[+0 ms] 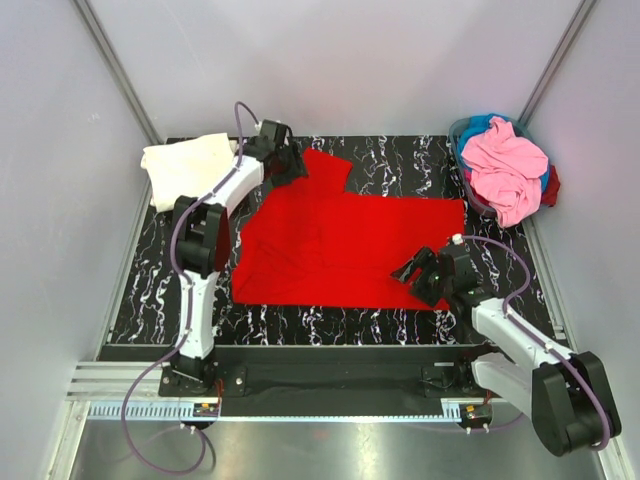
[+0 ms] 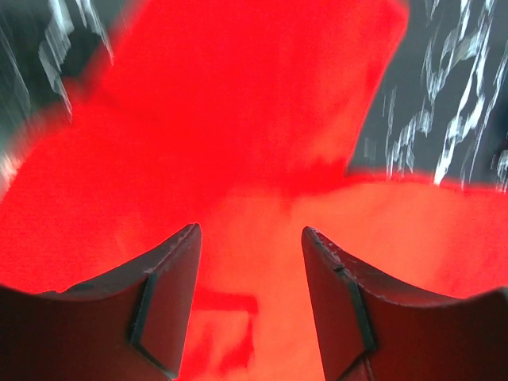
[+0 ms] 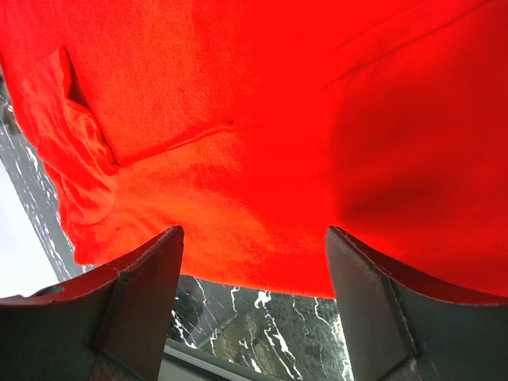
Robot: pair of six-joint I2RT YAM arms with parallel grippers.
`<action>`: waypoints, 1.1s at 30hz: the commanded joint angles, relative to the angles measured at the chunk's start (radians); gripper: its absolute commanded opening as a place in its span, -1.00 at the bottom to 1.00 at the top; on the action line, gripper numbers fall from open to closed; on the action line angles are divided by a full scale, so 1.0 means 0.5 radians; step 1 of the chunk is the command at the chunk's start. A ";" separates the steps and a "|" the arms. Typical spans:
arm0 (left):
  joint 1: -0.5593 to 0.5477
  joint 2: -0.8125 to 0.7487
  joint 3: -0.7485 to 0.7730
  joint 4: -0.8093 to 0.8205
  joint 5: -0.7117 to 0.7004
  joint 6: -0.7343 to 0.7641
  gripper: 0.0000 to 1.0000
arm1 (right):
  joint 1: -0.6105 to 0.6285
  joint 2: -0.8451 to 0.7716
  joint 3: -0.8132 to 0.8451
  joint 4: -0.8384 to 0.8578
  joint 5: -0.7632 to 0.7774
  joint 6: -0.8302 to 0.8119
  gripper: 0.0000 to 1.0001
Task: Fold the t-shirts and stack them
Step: Fold the tshirt
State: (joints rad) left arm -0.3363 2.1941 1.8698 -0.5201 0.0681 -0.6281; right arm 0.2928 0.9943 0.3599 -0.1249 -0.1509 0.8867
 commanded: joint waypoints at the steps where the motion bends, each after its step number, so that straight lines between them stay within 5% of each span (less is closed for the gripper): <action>1: 0.108 0.152 0.310 -0.098 0.219 0.185 0.20 | 0.016 0.021 0.035 0.096 -0.023 -0.016 0.59; 12: 0.344 0.704 0.841 0.558 0.658 0.014 0.37 | 0.013 0.061 0.007 0.210 -0.131 -0.037 0.60; 20: 0.350 1.097 1.226 0.725 0.490 -0.299 0.42 | 0.013 -0.007 -0.051 0.305 -0.168 -0.028 0.60; 26: 0.289 1.211 1.234 0.694 0.514 -0.367 0.33 | 0.013 -0.059 -0.076 0.317 -0.158 -0.006 0.60; 33: 0.265 1.245 1.267 0.645 0.566 -0.394 -0.01 | 0.016 -0.047 -0.073 0.317 -0.162 -0.006 0.60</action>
State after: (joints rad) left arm -0.1951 2.7934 2.4645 -0.1871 0.3294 -0.8173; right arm 0.2935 0.9806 0.3244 -0.0174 -0.2279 0.8848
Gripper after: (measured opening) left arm 0.507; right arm 0.797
